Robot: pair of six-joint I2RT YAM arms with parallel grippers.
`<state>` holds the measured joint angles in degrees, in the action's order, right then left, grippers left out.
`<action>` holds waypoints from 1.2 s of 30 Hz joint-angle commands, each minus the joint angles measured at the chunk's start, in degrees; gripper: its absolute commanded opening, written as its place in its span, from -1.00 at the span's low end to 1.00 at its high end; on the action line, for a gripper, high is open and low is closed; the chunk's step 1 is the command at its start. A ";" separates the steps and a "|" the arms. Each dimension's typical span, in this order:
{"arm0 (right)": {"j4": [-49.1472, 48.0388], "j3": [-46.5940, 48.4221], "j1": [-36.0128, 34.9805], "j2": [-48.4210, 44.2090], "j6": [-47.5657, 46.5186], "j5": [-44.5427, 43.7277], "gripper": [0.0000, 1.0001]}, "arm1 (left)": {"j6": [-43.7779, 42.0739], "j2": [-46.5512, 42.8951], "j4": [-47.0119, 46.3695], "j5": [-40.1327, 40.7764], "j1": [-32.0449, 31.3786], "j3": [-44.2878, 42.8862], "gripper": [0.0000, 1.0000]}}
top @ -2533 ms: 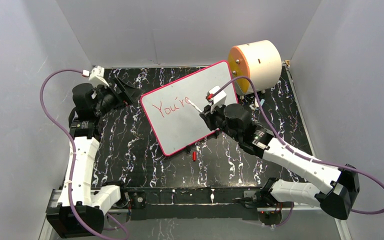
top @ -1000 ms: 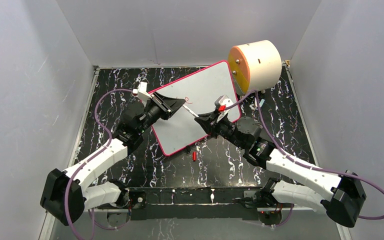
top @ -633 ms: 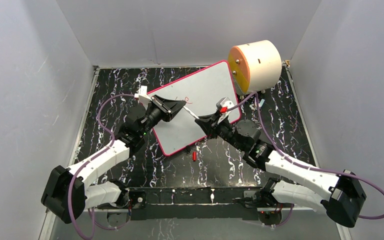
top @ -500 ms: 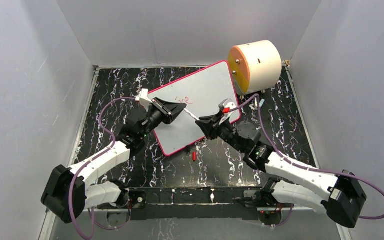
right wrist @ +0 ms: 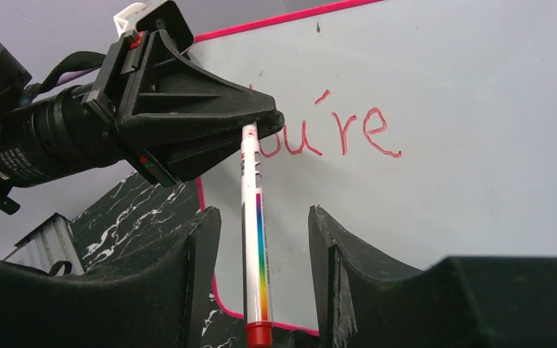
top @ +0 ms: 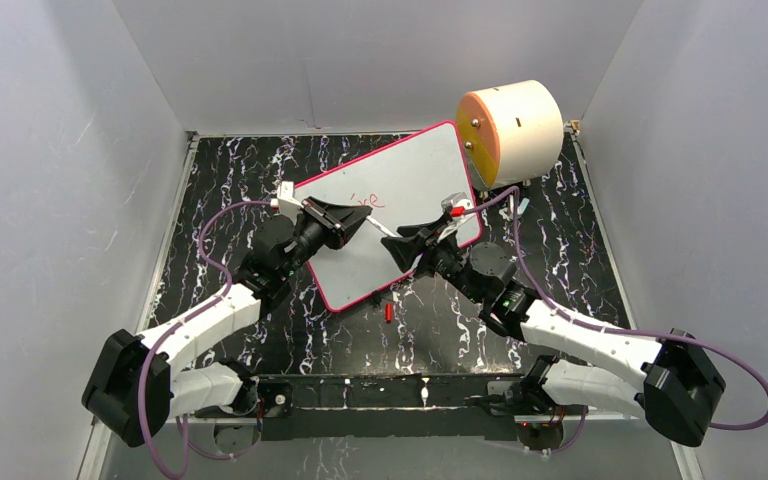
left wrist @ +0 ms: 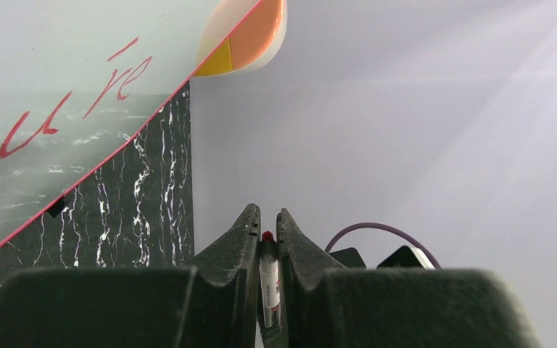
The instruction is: Write a sentence on the whiteboard
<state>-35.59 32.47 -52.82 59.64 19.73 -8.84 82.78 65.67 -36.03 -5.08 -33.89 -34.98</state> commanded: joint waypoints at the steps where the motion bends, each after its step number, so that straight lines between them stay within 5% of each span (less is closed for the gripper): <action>1: -4.56 2.19 0.37 -0.38 1.76 -0.15 0.10 | 0.75 -2.04 -1.76 1.64 -0.21 0.75 -1.00; 14: -5.54 1.83 0.66 -0.03 2.03 1.28 -0.44 | 4.13 -1.60 -3.51 1.26 -0.21 1.93 -1.00; 22: -5.81 1.82 0.79 -0.93 0.51 2.40 -1.00 | 4.16 -1.54 -3.52 0.76 -0.21 2.62 -1.00; 30: 2.65 6.76 1.92 -1.70 -4.04 4.89 -1.00 | 0.32 -4.56 -0.86 1.73 -0.21 3.91 -0.99; 36: 6.43 8.08 1.99 -3.45 -8.61 4.90 -1.00 | -10.10 -9.54 9.91 5.22 -0.21 0.00 -0.76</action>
<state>-28.99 36.84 -51.77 59.05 16.08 -1.61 82.28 60.51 -34.61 -3.75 -33.98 -31.92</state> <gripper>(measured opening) 0.202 0.098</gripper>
